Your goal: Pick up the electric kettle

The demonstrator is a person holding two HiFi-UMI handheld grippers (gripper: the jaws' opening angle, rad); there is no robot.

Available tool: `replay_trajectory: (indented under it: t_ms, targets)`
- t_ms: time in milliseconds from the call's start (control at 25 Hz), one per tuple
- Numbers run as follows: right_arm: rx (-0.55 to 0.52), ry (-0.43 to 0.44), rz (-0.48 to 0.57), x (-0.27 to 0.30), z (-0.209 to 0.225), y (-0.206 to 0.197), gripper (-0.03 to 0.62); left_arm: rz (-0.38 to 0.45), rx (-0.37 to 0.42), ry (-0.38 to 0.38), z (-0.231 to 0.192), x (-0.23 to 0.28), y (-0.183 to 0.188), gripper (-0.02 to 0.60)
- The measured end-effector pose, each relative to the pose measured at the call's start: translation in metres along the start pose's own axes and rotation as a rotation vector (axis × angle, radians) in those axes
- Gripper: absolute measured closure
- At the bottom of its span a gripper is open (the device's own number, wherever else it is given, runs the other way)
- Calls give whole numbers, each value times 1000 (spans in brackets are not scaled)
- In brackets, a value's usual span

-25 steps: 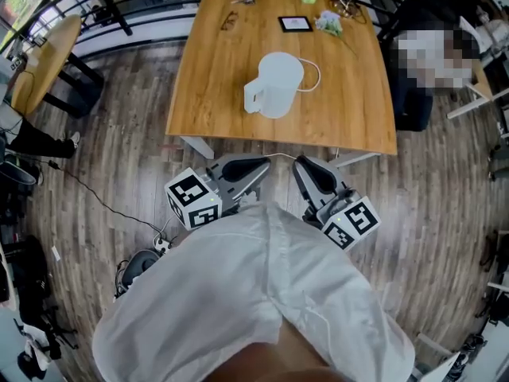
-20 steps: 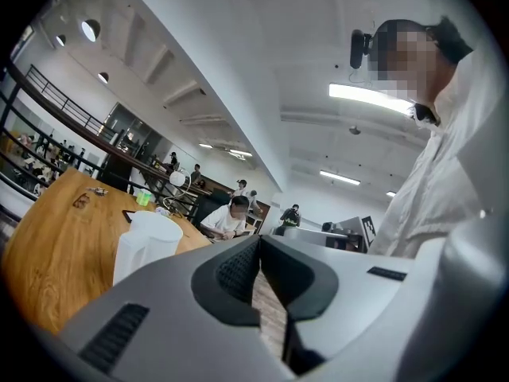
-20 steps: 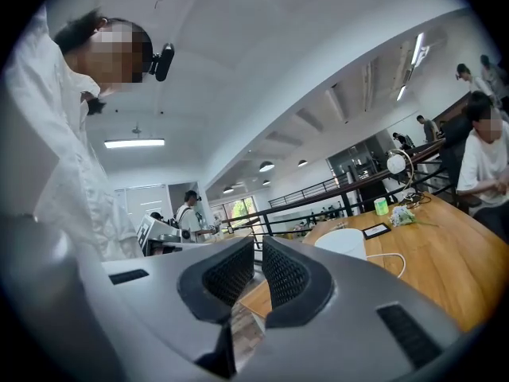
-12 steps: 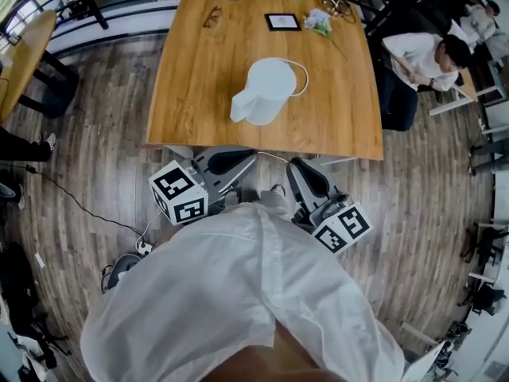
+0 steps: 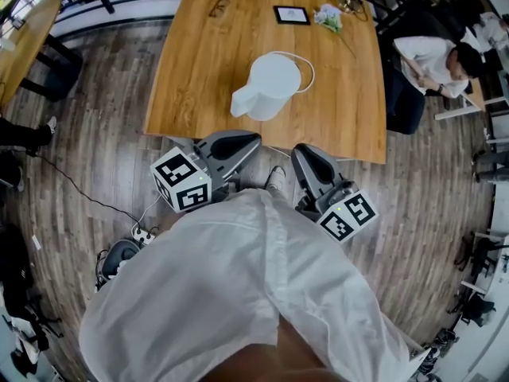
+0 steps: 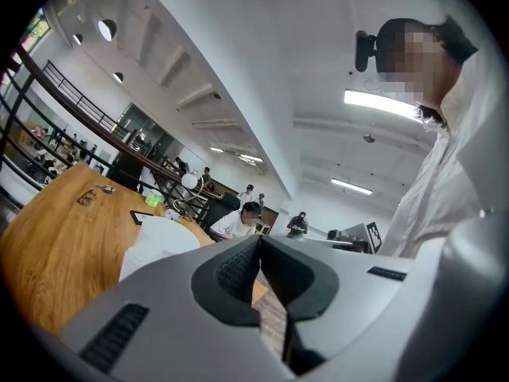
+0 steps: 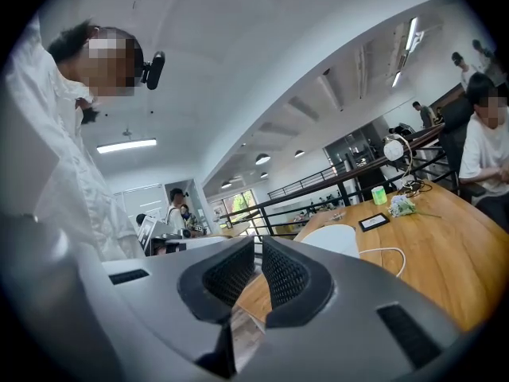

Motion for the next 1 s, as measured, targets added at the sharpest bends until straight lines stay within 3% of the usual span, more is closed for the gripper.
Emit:
replay_trajectory:
  t_ms: [160, 400, 440, 480, 520, 560, 800, 1000]
  targets:
    - [1, 0, -14, 2, 5, -3, 577, 9, 42, 22, -11, 0, -3, 575]
    - [11, -15, -9, 0, 11, -3, 577, -28, 164, 110, -36, -21, -6, 574]
    - [12, -20, -10, 0, 12, -3, 577, -27, 177, 117, -40, -24, -6, 561]
    - [12, -23, -11, 0, 12, -4, 577, -32, 192, 128, -45, -27, -6, 504]
    - [11, -26, -11, 0, 13, -4, 577, -42, 208, 140, -51, -28, -7, 394]
    - [12, -28, -10, 0, 13, -4, 577, -54, 224, 151, -56, -30, -8, 332]
    - [17, -35, -12, 1, 13, -5, 577, -60, 285, 218, -94, -32, -13, 295]
    - [15, -45, -23, 2, 13, -5, 577, -178, 384, 321, -129, -20, -38, 295]
Point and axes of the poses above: the fingertips, and each gripper's own axes: x forward along the fingers, z to its right, y out of its top, the point moved 3 cm from there along -x, backward along the fingers, and after that the axes turned 12 degrees about -y, right-handed, at the moved point
